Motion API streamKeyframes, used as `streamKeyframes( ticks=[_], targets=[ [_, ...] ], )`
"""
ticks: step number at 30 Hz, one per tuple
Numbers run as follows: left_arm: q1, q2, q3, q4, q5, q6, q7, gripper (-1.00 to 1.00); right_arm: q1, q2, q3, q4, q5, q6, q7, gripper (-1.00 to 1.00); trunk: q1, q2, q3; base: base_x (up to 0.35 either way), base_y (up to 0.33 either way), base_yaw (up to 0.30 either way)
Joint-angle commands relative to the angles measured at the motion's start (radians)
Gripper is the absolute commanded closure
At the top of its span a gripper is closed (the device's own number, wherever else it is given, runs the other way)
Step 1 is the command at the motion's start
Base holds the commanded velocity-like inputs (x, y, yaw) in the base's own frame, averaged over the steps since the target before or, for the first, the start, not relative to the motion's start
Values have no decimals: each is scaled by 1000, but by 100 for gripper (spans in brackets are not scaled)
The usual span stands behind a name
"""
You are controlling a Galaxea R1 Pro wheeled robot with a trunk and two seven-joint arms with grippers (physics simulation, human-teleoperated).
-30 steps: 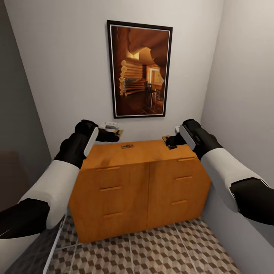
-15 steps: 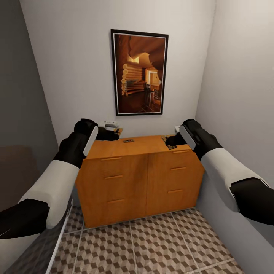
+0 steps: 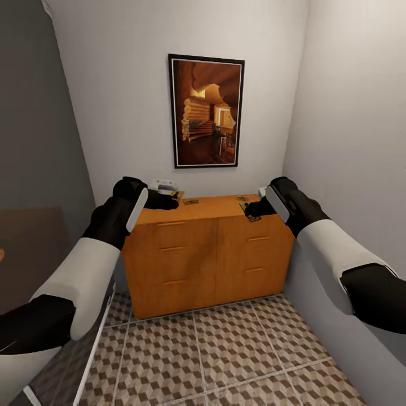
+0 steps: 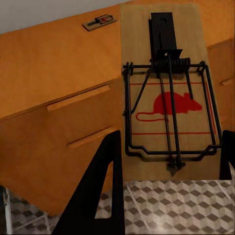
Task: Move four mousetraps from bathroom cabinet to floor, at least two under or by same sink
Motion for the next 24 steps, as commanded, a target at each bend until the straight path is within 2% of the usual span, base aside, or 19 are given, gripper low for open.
streamKeyframes(
  ticks=[1, 10, 15, 18, 20, 23, 24],
  targets=[
    [0, -1, -1, 0, 4, 4, 4, 100, 0, -1, 7, -1, -13, 3, -11, 100, -1, -1, -1, -347, 0, 0],
    [74, -11, -2, 11, 3, 4, 7, 100, 67, -2, 6, -1, -7, 3, -13, 100, -1, -1, -1, -348, 0, 0],
    [153, -29, -2, 16, 2, -2, 12, 100, 115, -2, 6, 4, -12, 3, -11, 100, -1, -1, -1, -349, 0, 0],
    [202, -36, -2, 26, 4, -8, 43, 100, 169, -2, 6, 19, -14, 3, -10, 100, -1, -1, -1, -349, 0, 0],
    [247, -38, -1, 58, 8, -12, 83, 100, 227, -2, 7, 45, -14, -41, -10, 100, -1, -1, -1, -349, 0, 0],
    [286, -39, -1, 107, 10, -17, 105, 100, 268, -3, 7, 78, -13, -83, -10, 100, -1, -1, -1, -349, 0, 0],
    [333, -37, 1, 262, 13, -135, 120, 100, 331, 2, 9, 169, -10, -178, -12, 100, -1, -1, -1, -349, 0, 0]
  ],
)
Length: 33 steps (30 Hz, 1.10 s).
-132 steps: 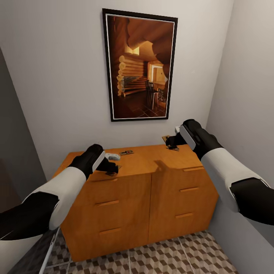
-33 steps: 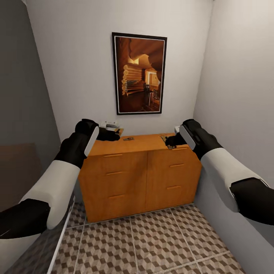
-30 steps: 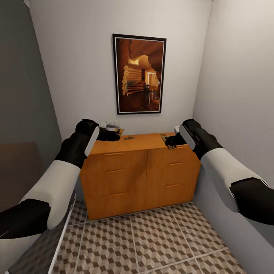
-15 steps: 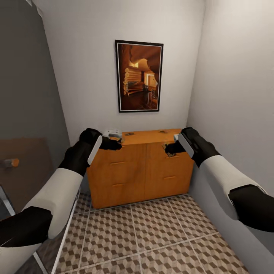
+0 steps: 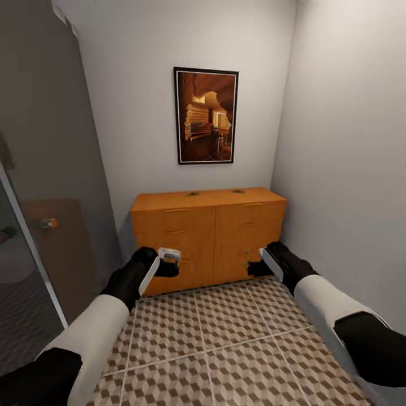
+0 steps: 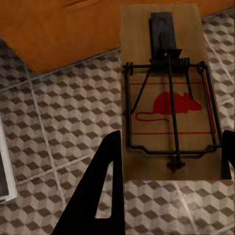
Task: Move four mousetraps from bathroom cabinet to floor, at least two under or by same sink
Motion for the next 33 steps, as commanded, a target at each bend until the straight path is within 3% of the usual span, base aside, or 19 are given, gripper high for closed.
streamKeyframes(
  ticks=[1, 4, 5, 8, 13, 20, 23, 33],
  targets=[
    [23, 2, 2, 134, 10, -78, 8, 100, 53, 3, 8, 47, -17, -45, -9, 100, -1, -1, -2, -349, 0, 0],
    [30, 3, 36, 323, 27, -235, 31, 100, 102, 8, 8, 140, -5, -141, -8, 100, -1, -1, -2, -349, 0, 0],
    [32, 4, 64, 412, 39, -303, 51, 100, 124, 11, 8, 187, 2, -189, -8, 100, -1, -1, -2, -349, 0, 0],
    [34, 12, 131, 575, 65, -442, 89, 100, 175, 18, 9, 287, 18, -315, -4, 100, -1, -1, -2, -349, 0, 0],
    [37, 27, 166, 691, 83, -550, 108, 100, 223, 22, 9, 392, 26, -446, -1, 100, -1, -1, -2, -349, 0, 0],
    [102, 36, 177, 723, 87, -594, 114, 100, 339, 21, 9, 426, 30, -546, 8, 100, -1, -1, -2, -349, 0, 0],
    [179, 47, 180, 726, 88, -673, 117, 100, 463, 20, 8, 429, 54, -617, 12, 100, -1, -1, -2, -349, 0, 0],
    [277, 48, 182, 727, 90, -748, 119, 100, 574, 19, 7, 430, 63, -676, 12, 100, -1, -1, -2, -349, 0, 0]
  ],
)
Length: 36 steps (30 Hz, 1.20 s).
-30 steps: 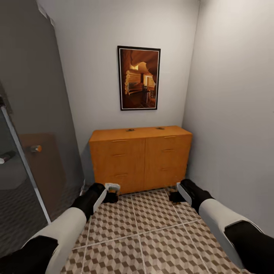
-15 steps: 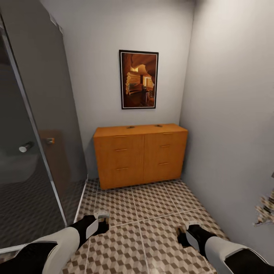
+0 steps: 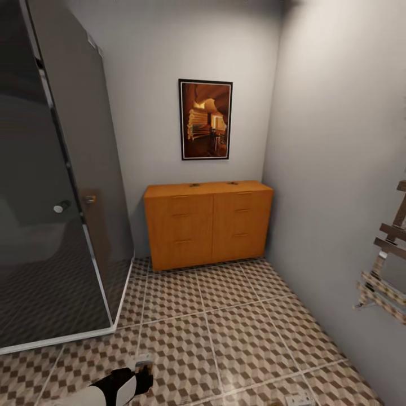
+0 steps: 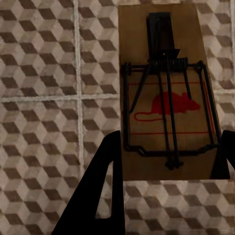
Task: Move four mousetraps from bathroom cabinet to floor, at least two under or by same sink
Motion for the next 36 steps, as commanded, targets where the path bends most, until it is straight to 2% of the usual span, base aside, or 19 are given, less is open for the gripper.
streamKeyframes(
  ticks=[1, 5, 11, 29, 36],
  targets=[
    [10, 0, 0, 0, 8, -3, 5, 100, 17, 0, 9, -1, -12, -15, -2, 100, -1, -1, -1, -350, 0, 0],
    [30, 0, 0, 0, 8, -13, 5, 100, 52, -2, 9, 6, -14, -91, -2, 100, -1, -1, -1, -348, 0, -4],
    [35, -3, 0, 0, 8, -17, 4, 100, 61, -6, 7, 25, -19, -165, -5, 100, -1, -1, -1, -188, 0, -181],
    [87, -19, 0, 0, 3, -33, -5, 100, 63, 1, 7, 32, -20, -164, -2, 100, -1, -1, -1, -7, 0, -283],
    [88, -19, 0, 0, 3, -32, -5, 100, 63, 2, 7, 32, -20, -164, -3, 100, -1, -1, -1, 0, 0, -77]
  ],
)
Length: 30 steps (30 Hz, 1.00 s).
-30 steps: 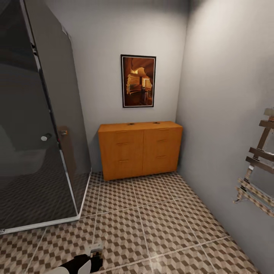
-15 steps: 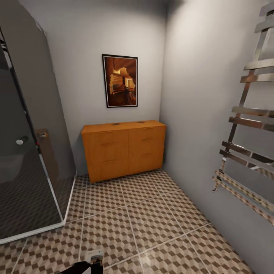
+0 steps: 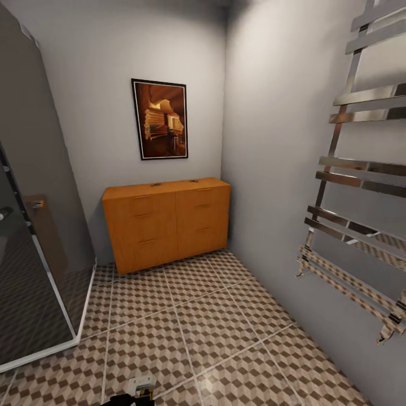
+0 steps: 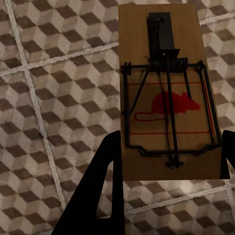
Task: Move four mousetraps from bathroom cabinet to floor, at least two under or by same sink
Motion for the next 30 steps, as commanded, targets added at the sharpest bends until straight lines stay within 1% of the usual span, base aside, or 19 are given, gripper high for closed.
streamKeyframes(
  ticks=[1, 14, 21, 30],
  targets=[
    [-1, 0, 0, 0, 7, 3, 5, 100, -1, 0, 9, 1, -12, 2, -1, 100, 0, -1, -1, 0, 0, -16],
    [-1, 0, 0, 0, 7, 4, 5, 100, -1, 1, 8, 2, -10, 2, 1, 100, 0, -1, -1, 0, 0, -5],
    [-1, 0, 0, 0, 9, 4, 5, 100, -1, 2, 7, 2, -13, 3, 0, 100, 0, -1, -1, 0, 0, -197],
    [-1, 0, 0, 0, 8, 5, 4, 100, -1, 8, 6, 2, -13, 3, -1, 100, 0, -1, -1, 0, 0, -24]
  ],
)
